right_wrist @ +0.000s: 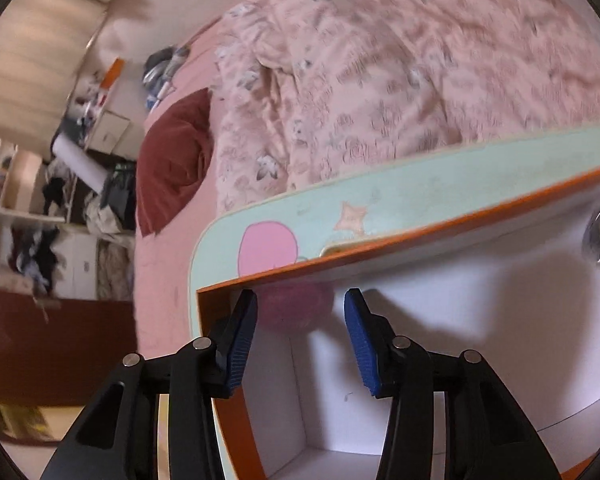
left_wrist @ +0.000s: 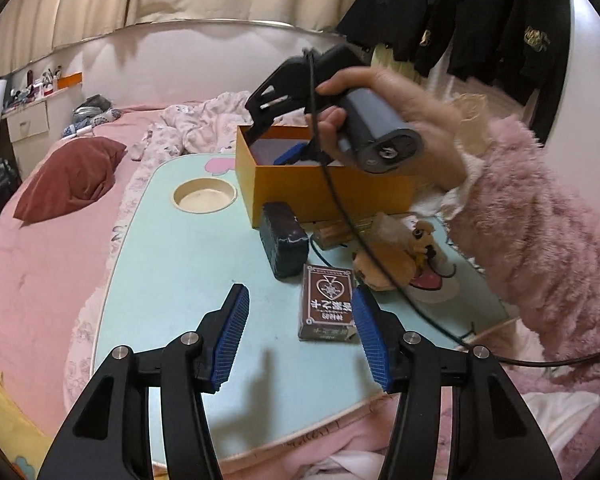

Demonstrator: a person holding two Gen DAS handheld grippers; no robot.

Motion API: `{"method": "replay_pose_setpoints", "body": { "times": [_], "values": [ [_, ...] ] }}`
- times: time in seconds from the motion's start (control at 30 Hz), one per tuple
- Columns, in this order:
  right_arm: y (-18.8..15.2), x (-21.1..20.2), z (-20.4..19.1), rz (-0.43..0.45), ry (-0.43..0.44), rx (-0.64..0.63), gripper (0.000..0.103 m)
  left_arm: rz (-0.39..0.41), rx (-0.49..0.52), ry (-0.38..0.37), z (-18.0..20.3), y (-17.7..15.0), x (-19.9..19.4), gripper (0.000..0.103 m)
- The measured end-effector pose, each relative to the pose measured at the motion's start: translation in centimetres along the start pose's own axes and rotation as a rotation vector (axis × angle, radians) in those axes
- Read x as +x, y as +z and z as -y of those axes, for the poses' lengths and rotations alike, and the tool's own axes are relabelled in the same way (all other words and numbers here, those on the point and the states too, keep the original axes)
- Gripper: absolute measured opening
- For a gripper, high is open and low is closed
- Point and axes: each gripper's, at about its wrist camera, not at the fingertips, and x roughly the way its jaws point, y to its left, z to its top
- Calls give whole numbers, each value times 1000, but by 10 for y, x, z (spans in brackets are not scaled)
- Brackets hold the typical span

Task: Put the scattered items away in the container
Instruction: 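Reach the right tool into the orange box and grasp the pink heart item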

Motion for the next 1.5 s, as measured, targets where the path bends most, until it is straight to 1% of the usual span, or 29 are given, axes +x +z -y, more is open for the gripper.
{"method": "replay_pose_setpoints", "body": {
  "times": [0.07, 0.13, 0.2, 0.23, 0.4, 0.53, 0.6, 0.7, 0.8, 0.9, 1.0, 1.03, 1.13, 1.17, 1.2, 1.37, 1.5],
  "values": [
    [2, 4, -3, -10, -19, -19, 44, 8, -13, -20, -3, -2, -5, 55],
    [2, 6, -8, -20, -54, -63, 42, 7, -27, -23, -6, -3, -5, 55],
    [1, 7, -10, -35, -89, -96, 36, 6, -34, -19, -8, -3, -4, 55],
    [0, 7, -12, -41, -107, -120, 34, 4, -34, -17, -8, -4, -4, 55],
    [-10, 9, -20, -47, -187, -255, 34, -5, -37, -13, -9, -6, -1, 55],
    [-20, 12, -41, 6, -319, -429, 35, -10, -37, -9, -8, -6, 0, 55],
    [-21, 13, -46, 2, -352, -476, 35, -10, -36, -12, -8, -6, 0, 55],
    [-18, 17, -43, -50, -316, -488, 35, -14, -36, -10, -8, -7, 1, 55],
    [-16, 19, -37, -90, -281, -469, 35, -18, -38, -8, -9, -8, 2, 55],
    [-19, 19, -40, -81, -266, -492, 35, -20, -46, -10, -10, -7, 2, 55],
    [-19, 20, -45, -47, -284, -529, 35, -22, -47, -7, -10, -7, 3, 55],
    [-18, 21, -45, -51, -282, -537, 35, -24, -46, -6, -9, -7, 3, 55],
    [-11, 26, -38, -117, -237, -523, 35, -31, -41, -11, -7, -8, 4, 55],
    [-11, 26, -39, -123, -238, -541, 35, -33, -39, -12, -7, -8, 5, 55],
    [-12, 27, -41, -122, -245, -563, 34, -34, -37, -12, -6, -8, 5, 55],
    [-15, 26, -41, -110, -249, -576, 33, -41, -33, -10, -5, -9, 5, 55],
    [-19, 23, -39, -75, -255, -577, 32, -44, -33, -8, -5, -8, 5, 55]
  ]
}}
